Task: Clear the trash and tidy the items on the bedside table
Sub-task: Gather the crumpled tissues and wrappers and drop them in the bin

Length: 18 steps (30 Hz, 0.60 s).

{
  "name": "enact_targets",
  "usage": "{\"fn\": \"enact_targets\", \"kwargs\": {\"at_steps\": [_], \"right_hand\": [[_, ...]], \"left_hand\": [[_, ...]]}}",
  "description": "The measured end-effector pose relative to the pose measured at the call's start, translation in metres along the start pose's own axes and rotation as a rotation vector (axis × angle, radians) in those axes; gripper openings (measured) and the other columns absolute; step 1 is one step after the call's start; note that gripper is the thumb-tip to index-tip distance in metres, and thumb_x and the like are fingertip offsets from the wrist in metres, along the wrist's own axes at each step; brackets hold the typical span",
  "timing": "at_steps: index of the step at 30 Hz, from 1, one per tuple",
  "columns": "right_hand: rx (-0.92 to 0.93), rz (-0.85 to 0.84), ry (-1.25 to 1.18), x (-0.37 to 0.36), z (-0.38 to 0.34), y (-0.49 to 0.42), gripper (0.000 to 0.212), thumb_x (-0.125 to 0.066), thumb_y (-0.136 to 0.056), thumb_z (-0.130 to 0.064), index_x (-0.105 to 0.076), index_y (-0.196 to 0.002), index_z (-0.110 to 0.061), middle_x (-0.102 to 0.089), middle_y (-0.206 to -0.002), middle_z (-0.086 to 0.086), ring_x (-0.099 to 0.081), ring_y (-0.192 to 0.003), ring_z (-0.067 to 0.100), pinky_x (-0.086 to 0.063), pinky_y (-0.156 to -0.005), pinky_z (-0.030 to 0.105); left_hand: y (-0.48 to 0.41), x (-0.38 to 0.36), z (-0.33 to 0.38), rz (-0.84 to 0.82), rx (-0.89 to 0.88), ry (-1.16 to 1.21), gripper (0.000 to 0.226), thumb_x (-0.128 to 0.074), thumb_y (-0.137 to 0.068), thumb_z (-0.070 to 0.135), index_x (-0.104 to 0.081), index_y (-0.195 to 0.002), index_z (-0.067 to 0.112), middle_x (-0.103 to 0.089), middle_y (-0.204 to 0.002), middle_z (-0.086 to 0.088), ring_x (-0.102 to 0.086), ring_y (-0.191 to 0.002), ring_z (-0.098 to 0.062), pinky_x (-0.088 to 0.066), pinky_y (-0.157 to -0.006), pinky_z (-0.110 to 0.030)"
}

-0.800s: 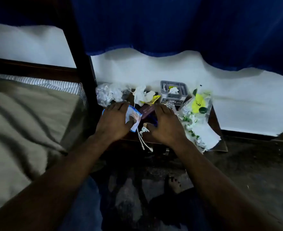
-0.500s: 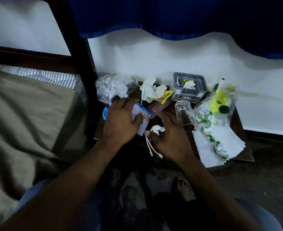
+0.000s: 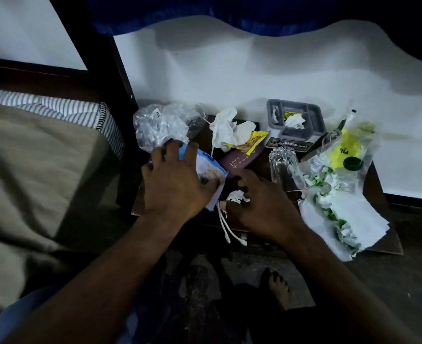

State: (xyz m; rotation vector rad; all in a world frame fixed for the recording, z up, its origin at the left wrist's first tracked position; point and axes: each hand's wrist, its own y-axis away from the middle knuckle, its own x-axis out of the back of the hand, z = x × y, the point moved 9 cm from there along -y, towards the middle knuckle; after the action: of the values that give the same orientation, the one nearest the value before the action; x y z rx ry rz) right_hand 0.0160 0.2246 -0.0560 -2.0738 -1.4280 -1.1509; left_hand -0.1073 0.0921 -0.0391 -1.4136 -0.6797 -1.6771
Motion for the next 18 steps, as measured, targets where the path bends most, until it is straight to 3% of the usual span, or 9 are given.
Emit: {"fn": "enact_targets", "kwargs": {"at_steps": [4,9,13,16,18], "right_hand": [[-0.02,0.01,-0.03,-0.005,-0.003,-0.005,0.071,-0.075,-0.079,-0.057,-0.045,-0.139,-0.036,-0.071,-0.126,-0.004,-0.069,-0.113,0.019,-0.057,-0.093,0.04],[-0.004,0.018,-0.051,-0.01,-0.008,-0.007,0.072,-0.075,-0.079,-0.057,-0.043,-0.142,-0.039,-0.071,-0.125,-0.008,-0.068,-0.114,0.015,-0.055,-0.095,0.036],[-0.005,0.039,-0.049,-0.005,-0.009,-0.008,0.075,-0.076,-0.081,-0.053,-0.041,-0.146,-0.037,-0.07,-0.127,-0.008,-0.068,-0.113,0.017,-0.055,-0.097,0.038],[0.01,0.066,-0.066,0.001,-0.013,-0.008,0.07,-0.077,-0.082,-0.05,-0.043,-0.143,-0.039,-0.07,-0.122,-0.012,-0.069,-0.108,0.015,-0.056,-0.094,0.038],[0.021,0.069,-0.081,0.003,-0.016,-0.008,0.068,-0.077,-0.083,-0.049,-0.045,-0.143,-0.038,-0.071,-0.121,-0.014,-0.069,-0.107,0.014,-0.056,-0.094,0.039]], "left_hand": [[0.007,-0.025,0.002,-0.158,0.005,-0.006,0.095,-0.066,-0.079,0.068,-0.021,-0.157,0.036,-0.02,-0.161,-0.006,-0.03,-0.142,-0.04,-0.039,-0.11,-0.058],[0.008,-0.02,0.008,-0.088,-0.055,-0.003,0.1,-0.077,-0.077,0.046,-0.018,-0.157,0.035,-0.023,-0.155,-0.01,-0.043,-0.132,-0.037,-0.042,-0.104,-0.05],[0.004,-0.001,0.011,0.015,-0.084,0.09,0.09,-0.073,-0.071,0.03,-0.036,-0.153,0.03,-0.038,-0.144,-0.012,-0.06,-0.108,-0.037,-0.051,-0.089,-0.042],[0.003,0.021,0.011,0.15,-0.108,0.185,0.077,-0.063,-0.07,0.031,-0.049,-0.146,0.028,-0.051,-0.131,-0.009,-0.065,-0.092,-0.034,-0.054,-0.073,-0.037],[-0.002,0.032,0.001,0.206,-0.058,0.333,0.064,-0.059,-0.074,0.03,-0.057,-0.138,0.029,-0.06,-0.124,-0.005,-0.067,-0.091,-0.029,-0.056,-0.075,-0.035]]}}
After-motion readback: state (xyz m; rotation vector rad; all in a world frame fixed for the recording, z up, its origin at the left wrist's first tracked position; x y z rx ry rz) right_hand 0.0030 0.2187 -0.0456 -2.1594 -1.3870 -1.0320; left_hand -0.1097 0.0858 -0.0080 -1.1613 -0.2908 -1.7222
